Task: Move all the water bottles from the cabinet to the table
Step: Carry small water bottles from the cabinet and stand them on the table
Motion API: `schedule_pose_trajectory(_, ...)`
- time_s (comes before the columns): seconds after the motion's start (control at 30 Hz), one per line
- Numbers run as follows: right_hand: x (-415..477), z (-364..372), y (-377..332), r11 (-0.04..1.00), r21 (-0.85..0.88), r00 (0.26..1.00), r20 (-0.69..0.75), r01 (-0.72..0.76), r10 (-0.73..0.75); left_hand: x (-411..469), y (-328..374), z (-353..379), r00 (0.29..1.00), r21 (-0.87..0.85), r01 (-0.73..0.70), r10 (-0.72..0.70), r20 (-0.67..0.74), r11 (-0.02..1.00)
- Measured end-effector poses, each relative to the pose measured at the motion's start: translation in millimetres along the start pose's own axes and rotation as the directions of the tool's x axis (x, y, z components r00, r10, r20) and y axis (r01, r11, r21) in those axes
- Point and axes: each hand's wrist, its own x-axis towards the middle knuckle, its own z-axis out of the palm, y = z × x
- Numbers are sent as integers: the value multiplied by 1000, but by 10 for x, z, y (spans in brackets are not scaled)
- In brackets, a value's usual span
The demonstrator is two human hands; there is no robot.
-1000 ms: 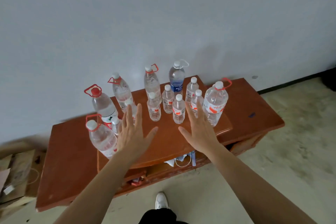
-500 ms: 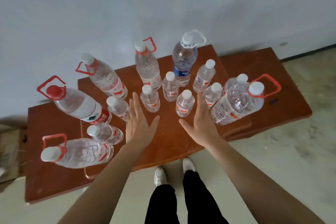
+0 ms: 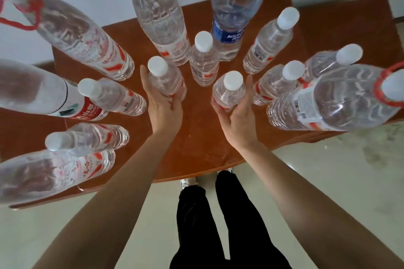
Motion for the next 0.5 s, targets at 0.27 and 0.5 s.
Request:
schedule_pose_trajectory(0.27,-82,-490,-470,998,61,992,128,-20,12,-409,285,-611,994,44,-72,68,91,996)
schedule_pose_trajectory(0.5,305,-950,-1594,964,158,976,7,214,-218,-506,1007,-1696,918,142,-362,378,-119,922)
